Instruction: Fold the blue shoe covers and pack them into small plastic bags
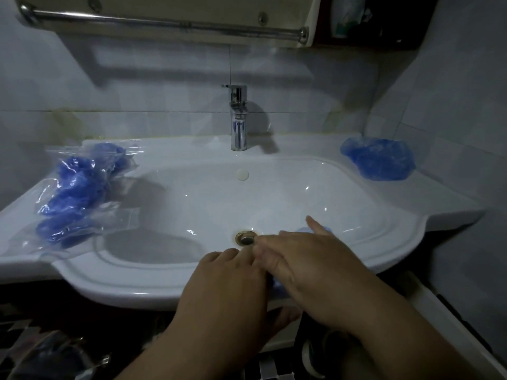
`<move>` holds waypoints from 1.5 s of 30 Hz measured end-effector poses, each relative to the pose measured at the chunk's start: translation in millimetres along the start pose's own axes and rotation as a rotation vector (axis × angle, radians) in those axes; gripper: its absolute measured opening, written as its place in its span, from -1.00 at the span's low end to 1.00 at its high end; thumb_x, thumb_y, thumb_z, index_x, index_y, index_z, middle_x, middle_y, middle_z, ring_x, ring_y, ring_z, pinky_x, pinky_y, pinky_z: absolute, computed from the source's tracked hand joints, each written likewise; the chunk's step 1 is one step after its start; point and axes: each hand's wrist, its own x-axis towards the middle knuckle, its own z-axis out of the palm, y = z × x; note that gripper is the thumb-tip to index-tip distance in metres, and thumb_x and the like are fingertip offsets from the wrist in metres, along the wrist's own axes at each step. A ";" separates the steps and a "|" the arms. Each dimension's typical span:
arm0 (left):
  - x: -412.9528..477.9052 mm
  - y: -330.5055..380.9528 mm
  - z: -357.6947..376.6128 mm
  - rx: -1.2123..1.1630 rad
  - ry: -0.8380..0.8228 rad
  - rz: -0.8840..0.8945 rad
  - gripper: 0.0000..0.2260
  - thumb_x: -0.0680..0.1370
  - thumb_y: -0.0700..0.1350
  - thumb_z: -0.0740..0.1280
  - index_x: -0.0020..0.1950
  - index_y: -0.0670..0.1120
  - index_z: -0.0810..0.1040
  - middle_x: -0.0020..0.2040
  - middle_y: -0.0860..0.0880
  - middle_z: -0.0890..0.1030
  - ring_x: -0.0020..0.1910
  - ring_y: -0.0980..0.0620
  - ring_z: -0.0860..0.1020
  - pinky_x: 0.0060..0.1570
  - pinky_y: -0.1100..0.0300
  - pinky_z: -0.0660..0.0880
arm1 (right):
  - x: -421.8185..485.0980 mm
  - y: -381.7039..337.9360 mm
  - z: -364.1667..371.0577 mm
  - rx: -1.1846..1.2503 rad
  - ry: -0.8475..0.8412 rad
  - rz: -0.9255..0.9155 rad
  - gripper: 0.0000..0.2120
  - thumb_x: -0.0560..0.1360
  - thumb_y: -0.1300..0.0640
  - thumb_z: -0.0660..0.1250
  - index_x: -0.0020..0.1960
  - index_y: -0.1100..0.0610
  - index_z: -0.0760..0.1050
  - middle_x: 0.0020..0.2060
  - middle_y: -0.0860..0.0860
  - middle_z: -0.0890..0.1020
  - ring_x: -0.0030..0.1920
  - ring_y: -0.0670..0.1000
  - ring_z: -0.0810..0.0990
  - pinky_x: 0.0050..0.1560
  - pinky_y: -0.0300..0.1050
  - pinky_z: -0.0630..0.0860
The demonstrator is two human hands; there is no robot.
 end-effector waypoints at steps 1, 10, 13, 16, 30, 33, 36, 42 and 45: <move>-0.6 1.6 -3.4 0.025 0.002 -0.003 -0.44 0.37 0.42 0.07 0.20 0.13 0.49 0.03 0.15 0.61 -0.03 0.09 0.58 0.03 0.13 0.48 | -2.2 6.3 0.3 -0.097 -0.026 -0.009 -0.60 0.65 -0.12 -0.07 0.44 -0.13 0.27 0.35 -0.12 0.46 0.33 -0.05 0.41 0.52 0.00 0.02; 3.4 3.1 3.2 0.124 0.111 -0.049 -0.52 0.49 0.41 0.05 0.23 0.14 0.30 0.12 0.15 0.49 -0.01 0.14 0.42 0.09 0.23 0.33 | -3.2 14.4 -0.6 -0.287 -0.072 -0.009 -0.75 0.58 -0.02 0.19 0.24 -0.02 0.33 0.09 -0.04 0.52 0.05 0.02 0.49 0.10 0.00 0.47; 2.3 1.5 5.1 0.094 0.122 -0.079 -0.49 0.43 0.43 -0.01 0.20 0.15 0.36 0.06 0.16 0.54 -0.06 0.16 0.46 0.03 0.24 0.35 | -6.0 13.8 -2.7 -0.049 -0.038 0.099 -0.58 0.58 -0.29 -0.01 0.32 -0.15 0.36 0.20 -0.17 0.53 0.15 -0.08 0.48 0.24 -0.10 0.40; 0.5 -0.6 1.8 -0.031 0.143 -0.101 -0.47 0.42 0.39 0.16 0.32 0.20 0.31 0.14 0.17 0.54 0.02 0.17 0.52 0.06 0.26 0.41 | -15.5 25.9 -8.9 0.184 -0.047 0.085 -0.23 0.34 -0.48 0.22 0.48 -0.33 0.08 0.44 -0.38 0.21 0.39 -0.28 0.24 0.44 -0.19 0.19; -6.1 -8.5 -26.2 -0.235 0.312 0.090 -0.83 0.43 0.09 0.24 -0.20 0.09 0.60 -0.10 0.19 0.59 -0.19 0.14 0.55 -0.18 0.22 0.44 | -39.4 61.9 0.2 0.297 0.412 -0.049 -0.72 0.34 0.10 0.30 -0.01 -0.08 0.67 0.16 -0.27 0.57 0.18 -0.17 0.54 0.11 -0.35 0.45; -5.0 -11.7 -22.3 -0.256 0.223 0.069 -0.82 0.44 0.15 0.21 -0.14 0.10 0.52 -0.17 0.19 0.54 -0.23 0.14 0.53 -0.26 0.10 0.53 | -39.5 59.2 -4.2 0.289 0.353 -0.076 -0.74 0.34 0.06 0.24 -0.09 -0.05 0.67 -0.02 -0.24 0.57 0.06 -0.11 0.55 0.02 -0.32 0.44; -3.1 -21.1 -17.6 -0.289 0.159 -0.032 -0.66 0.31 0.32 0.21 0.00 0.21 0.42 -0.11 0.33 0.50 -0.25 0.23 0.53 -0.24 0.12 0.58 | -38.9 58.5 -6.5 0.351 0.295 -0.079 -0.79 0.35 0.04 0.25 -0.11 -0.07 0.63 -0.12 -0.21 0.61 0.01 -0.10 0.57 0.02 -0.24 0.45; -10.2 -30.2 -39.0 -0.358 0.106 -0.232 -0.82 0.34 0.25 0.34 -0.26 0.18 0.56 -0.29 0.17 0.59 -0.29 0.21 0.55 -0.19 0.14 0.53 | -32.6 55.7 -7.2 0.512 0.342 0.133 -0.83 0.41 0.02 0.35 -0.11 -0.24 0.62 -0.11 -0.26 0.64 -0.04 -0.20 0.59 -0.04 -0.43 0.41; -10.6 -33.2 -49.4 -0.421 0.028 -0.305 -0.85 0.48 0.09 0.38 -0.27 0.11 0.61 -0.37 0.15 0.61 -0.37 0.22 0.56 -0.31 0.23 0.46 | -30.1 51.8 -7.3 0.541 0.358 0.201 -0.78 0.52 0.15 0.37 -0.07 -0.18 0.64 -0.15 -0.32 0.66 -0.09 -0.31 0.58 -0.10 -0.51 0.39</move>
